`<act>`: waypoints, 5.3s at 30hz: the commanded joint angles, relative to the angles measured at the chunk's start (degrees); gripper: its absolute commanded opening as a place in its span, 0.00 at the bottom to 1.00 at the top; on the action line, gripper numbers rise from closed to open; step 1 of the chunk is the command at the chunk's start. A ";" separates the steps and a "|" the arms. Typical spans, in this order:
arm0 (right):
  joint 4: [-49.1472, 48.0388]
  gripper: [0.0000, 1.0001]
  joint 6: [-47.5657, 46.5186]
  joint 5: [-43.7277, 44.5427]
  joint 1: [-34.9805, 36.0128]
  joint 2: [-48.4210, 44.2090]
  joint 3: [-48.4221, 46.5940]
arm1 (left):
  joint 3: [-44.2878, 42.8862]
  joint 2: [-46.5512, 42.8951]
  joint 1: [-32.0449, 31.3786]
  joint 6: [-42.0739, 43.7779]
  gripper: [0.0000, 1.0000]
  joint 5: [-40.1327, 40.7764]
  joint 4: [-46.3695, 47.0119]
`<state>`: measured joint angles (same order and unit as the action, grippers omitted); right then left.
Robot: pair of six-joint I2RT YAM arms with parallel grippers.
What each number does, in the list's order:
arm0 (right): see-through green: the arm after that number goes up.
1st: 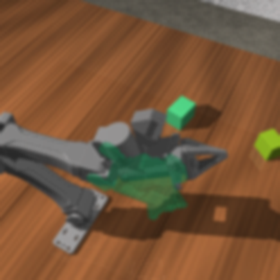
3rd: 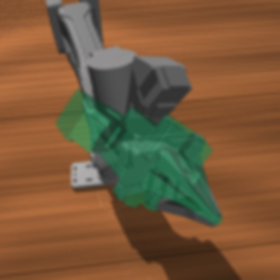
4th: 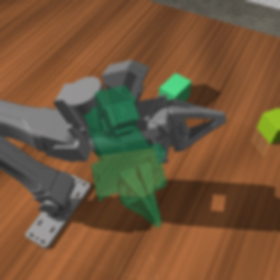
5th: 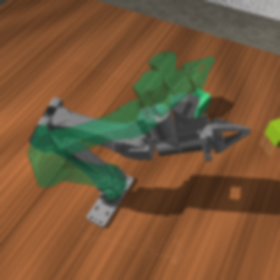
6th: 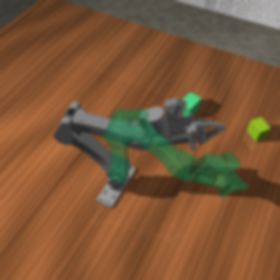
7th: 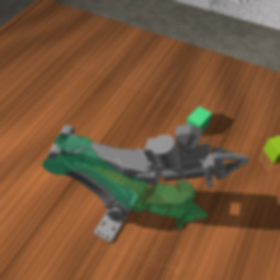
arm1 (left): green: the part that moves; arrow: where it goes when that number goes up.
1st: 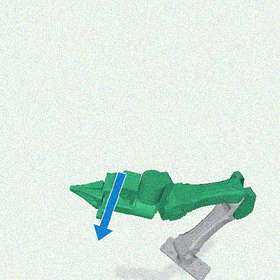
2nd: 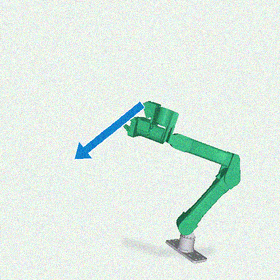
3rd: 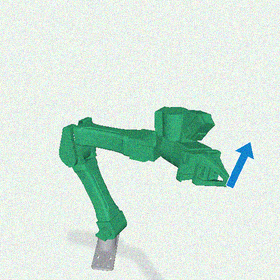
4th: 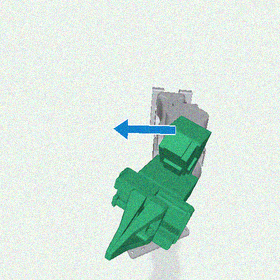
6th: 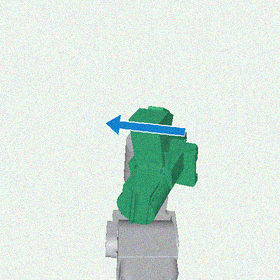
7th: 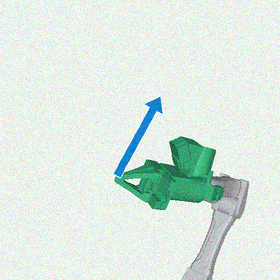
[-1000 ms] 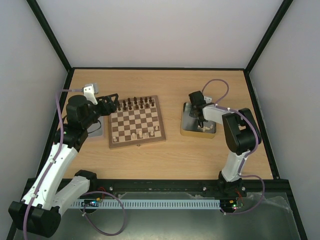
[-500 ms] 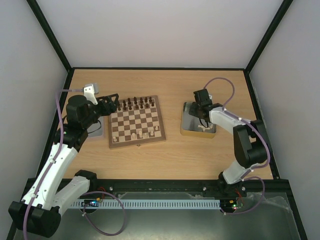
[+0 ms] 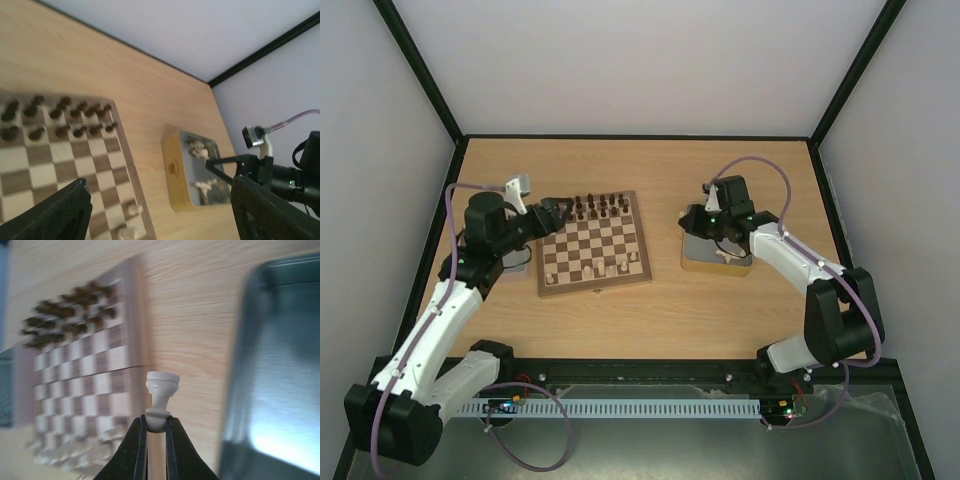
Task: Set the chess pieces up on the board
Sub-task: Place the chess piece on the chessboard.
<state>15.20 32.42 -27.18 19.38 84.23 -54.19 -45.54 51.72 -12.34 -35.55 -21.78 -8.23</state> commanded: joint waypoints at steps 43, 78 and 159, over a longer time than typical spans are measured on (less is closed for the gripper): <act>-19.03 0.07 -5.44 -32.13 14.73 -4.24 -3.58 | 2.56 18.15 -14.91 -30.38 0.28 -16.99 26.79; -34.55 0.44 22.68 -2.81 21.03 -8.61 1.41 | 8.12 11.97 -14.91 -64.02 0.11 -4.13 34.97; 28.42 0.10 4.84 9.28 40.64 53.66 -67.96 | -12.51 -12.85 -7.70 2.69 0.75 45.94 -21.57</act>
<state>41.82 37.67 -18.02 59.72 136.75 -119.83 -58.76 38.68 -20.27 -33.58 24.01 -30.39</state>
